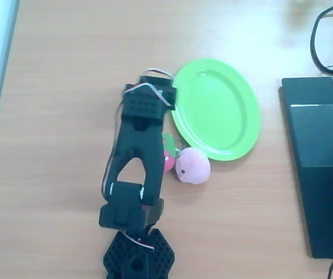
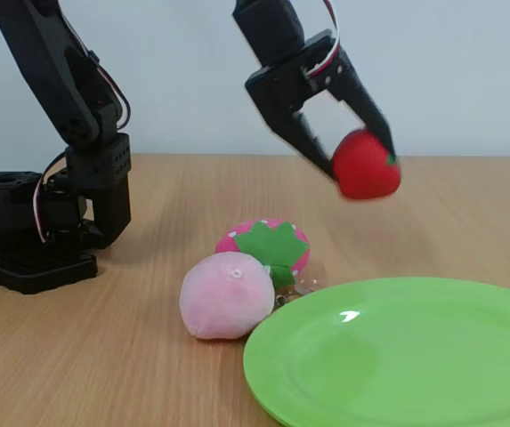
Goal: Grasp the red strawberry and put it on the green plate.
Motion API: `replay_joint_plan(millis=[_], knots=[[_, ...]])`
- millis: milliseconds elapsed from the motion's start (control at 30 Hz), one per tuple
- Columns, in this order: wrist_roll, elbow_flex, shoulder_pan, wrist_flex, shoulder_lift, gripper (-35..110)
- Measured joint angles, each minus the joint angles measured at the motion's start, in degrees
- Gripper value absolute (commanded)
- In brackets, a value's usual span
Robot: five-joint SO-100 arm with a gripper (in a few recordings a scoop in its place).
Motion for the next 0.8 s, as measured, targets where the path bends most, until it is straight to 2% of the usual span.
replay_joint_plan(millis=[333,800], knots=[[-8.53,-13.89,12.22,5.71,-16.88,17],[-7.47,-32.78,16.96,4.57,-43.59,18]])
